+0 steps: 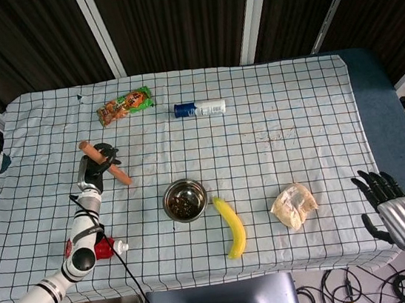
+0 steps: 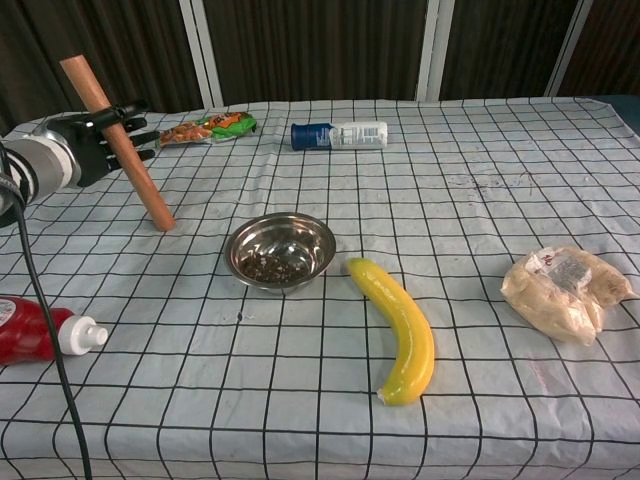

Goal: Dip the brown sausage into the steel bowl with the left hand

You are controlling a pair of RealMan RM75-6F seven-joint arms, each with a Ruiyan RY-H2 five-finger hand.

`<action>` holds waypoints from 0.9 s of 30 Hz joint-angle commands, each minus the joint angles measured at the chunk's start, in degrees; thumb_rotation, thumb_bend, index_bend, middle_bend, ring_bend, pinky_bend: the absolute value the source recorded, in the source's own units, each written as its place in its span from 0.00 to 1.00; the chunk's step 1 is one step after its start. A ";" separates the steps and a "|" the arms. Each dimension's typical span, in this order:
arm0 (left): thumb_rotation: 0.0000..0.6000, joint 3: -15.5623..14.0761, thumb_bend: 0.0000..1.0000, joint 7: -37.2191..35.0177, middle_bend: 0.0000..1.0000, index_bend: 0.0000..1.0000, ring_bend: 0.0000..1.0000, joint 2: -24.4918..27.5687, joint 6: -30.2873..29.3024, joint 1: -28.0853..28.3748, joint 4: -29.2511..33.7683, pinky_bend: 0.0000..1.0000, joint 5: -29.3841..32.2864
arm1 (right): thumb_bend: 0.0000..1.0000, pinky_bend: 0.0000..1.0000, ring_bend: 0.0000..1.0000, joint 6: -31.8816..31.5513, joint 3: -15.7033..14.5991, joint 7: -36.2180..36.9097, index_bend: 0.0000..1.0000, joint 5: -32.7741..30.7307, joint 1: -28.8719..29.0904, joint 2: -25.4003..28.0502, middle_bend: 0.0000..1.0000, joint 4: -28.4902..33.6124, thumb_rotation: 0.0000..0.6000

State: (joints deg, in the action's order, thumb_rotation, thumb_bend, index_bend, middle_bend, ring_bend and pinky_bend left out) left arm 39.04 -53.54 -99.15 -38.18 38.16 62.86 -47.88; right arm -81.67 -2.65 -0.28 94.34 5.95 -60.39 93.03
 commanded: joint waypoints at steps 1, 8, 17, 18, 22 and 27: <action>1.00 0.07 0.30 0.46 0.76 0.62 0.49 -0.35 -0.58 0.18 0.07 0.70 0.29 | 0.46 0.00 0.00 -0.09 -0.03 0.15 0.00 0.07 -0.04 0.08 0.00 -0.01 1.00; 1.00 -0.18 0.27 1.07 0.90 0.72 0.65 -0.28 -0.56 0.24 0.84 0.82 0.13 | 0.46 0.00 0.00 -0.26 -0.09 0.42 0.00 0.24 -0.14 0.24 0.00 -0.01 1.00; 0.79 0.16 0.25 0.02 0.89 0.73 0.64 -0.62 -0.78 0.52 0.76 0.77 -1.43 | 0.46 0.00 0.00 0.17 -0.01 0.28 0.00 0.06 0.05 0.19 0.00 0.04 1.00; 0.79 0.13 0.25 -0.07 0.90 0.74 0.64 -0.81 -1.23 0.53 0.68 0.77 -1.78 | 0.46 0.00 0.00 0.23 -0.02 0.24 0.00 0.03 0.07 0.19 0.00 0.04 1.00; 0.96 0.18 0.29 0.79 0.98 0.86 0.73 -1.94 -4.17 0.66 0.12 0.80 -1.87 | 0.46 0.00 0.00 0.37 -0.04 0.12 0.00 0.04 0.12 0.23 0.00 0.11 1.00; 1.00 -0.47 0.54 3.27 1.00 0.99 0.87 -3.12 -8.36 0.89 0.00 0.93 -2.79 | 0.46 0.00 0.00 0.21 -0.12 0.26 0.00 0.22 0.04 0.30 0.00 0.13 1.00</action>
State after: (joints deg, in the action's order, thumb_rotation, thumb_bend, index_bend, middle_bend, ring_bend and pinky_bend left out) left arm 38.83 -51.04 -101.80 -45.61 38.96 62.91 -50.29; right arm -81.45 -2.77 -0.02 94.55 6.01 -60.10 93.15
